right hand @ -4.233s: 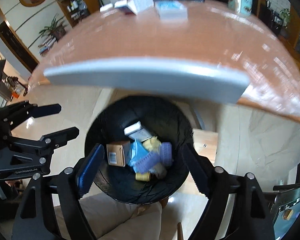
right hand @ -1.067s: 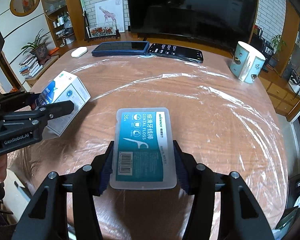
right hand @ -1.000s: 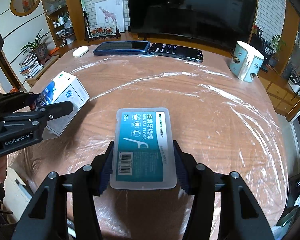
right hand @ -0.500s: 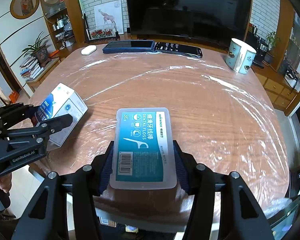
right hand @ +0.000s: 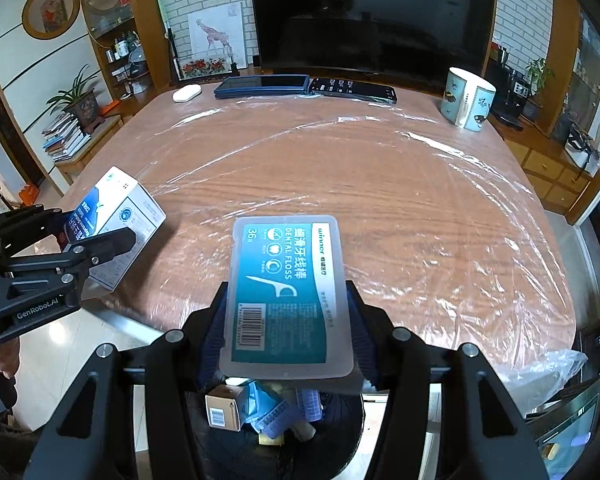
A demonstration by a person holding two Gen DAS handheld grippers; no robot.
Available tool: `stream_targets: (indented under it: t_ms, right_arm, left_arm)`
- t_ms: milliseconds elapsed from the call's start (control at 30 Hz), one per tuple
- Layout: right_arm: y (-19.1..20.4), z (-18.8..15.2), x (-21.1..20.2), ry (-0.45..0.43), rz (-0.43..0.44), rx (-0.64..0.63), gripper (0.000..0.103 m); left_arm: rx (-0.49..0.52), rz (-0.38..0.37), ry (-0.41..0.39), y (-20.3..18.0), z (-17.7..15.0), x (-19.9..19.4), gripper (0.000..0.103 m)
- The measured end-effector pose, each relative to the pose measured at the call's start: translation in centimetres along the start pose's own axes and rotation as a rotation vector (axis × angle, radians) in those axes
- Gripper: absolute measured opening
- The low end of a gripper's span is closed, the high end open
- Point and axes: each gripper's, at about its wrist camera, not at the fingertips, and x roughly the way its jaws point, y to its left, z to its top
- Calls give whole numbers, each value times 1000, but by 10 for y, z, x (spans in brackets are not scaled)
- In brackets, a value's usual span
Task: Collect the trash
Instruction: 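Carry the Naproxen box and floss box in both tools over the wastebasket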
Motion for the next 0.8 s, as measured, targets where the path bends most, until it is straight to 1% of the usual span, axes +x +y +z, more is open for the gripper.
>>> stream_targets:
  t_ms: [267,567,800]
  right_arm:
    - [-13,-18,-21,-7,36,-23,54]
    - [-13,-44,-37,9,75,-71,54]
    - [-12,-68,-44,35,100,-100,54]
  left_arm:
    - [-39,17,2,-19,-17,-17,47]
    - [-39,27,2,-45,-39,-36,47]
    - [-30,25,22,-63,-57,-41,47]
